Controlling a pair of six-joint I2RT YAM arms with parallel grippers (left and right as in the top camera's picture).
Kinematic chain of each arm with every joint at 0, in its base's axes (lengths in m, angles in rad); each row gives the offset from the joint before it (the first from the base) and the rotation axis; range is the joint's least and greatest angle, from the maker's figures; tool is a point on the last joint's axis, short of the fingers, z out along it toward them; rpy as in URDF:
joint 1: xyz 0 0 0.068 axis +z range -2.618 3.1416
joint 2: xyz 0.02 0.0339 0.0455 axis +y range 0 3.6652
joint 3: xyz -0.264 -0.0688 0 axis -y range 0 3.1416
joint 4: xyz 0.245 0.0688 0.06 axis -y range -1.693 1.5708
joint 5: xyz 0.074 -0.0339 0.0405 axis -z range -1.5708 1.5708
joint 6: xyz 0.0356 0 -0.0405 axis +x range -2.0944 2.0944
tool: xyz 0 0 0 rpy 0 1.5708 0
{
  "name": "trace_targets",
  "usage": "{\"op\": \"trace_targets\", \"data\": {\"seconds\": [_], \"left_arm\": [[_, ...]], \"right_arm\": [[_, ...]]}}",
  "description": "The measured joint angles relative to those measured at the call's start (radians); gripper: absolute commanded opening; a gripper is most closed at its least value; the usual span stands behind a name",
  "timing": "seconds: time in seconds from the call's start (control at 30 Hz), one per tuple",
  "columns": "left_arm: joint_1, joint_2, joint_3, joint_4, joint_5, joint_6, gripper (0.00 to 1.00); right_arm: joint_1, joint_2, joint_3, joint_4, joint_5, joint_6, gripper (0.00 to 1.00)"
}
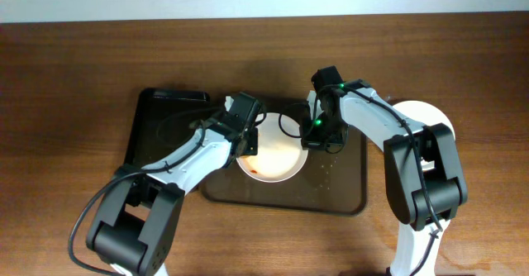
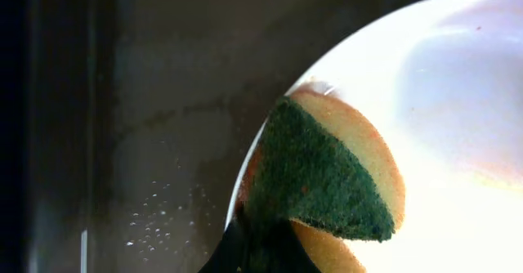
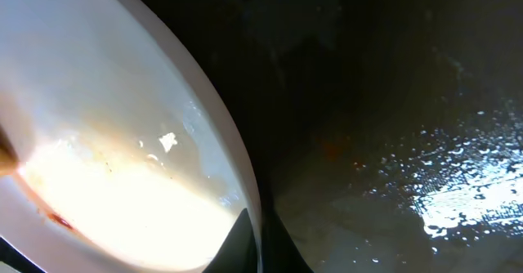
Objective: Clean dirty plates on tray and stack at the side
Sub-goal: 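Scrub the sauce on the last plate with the sponge in the left gripper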
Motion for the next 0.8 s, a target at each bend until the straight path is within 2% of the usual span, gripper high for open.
{"op": "trace_targets", "data": {"seconds": [0.17, 0.33, 0.4, 0.5, 0.6, 0.7, 0.8], "left_arm": [[0.013, 0.005, 0.097, -0.083, -0.073, 0.000, 0.00], [0.066, -0.037, 0.122, -0.195, -0.068, 0.000, 0.00], [0.068, -0.097, 0.123, -0.196, 0.002, 0.000, 0.00], [0.037, -0.099, 0.123, -0.142, 0.152, 0.000, 0.00], [-0.029, -0.002, 0.123, -0.036, 0.204, 0.000, 0.00], [-0.030, 0.090, 0.123, -0.039, 0.206, 0.000, 0.00], [-0.024, 0.090, 0.124, -0.082, 0.113, -0.005, 0.00]], "right_arm": [[0.000, 0.000, 0.000, -0.005, 0.005, 0.000, 0.04], [-0.001, 0.000, 0.000, -0.007, 0.008, 0.000, 0.04], [-0.001, 0.000, 0.000, -0.006, 0.008, 0.000, 0.04], [-0.001, 0.000, 0.000, -0.007, 0.008, 0.001, 0.04], [-0.001, 0.000, 0.000, -0.008, 0.008, 0.000, 0.04], [-0.001, 0.000, 0.000, -0.012, 0.011, 0.001, 0.04], [-0.001, 0.000, 0.000, -0.012, 0.011, 0.000, 0.04]]}}
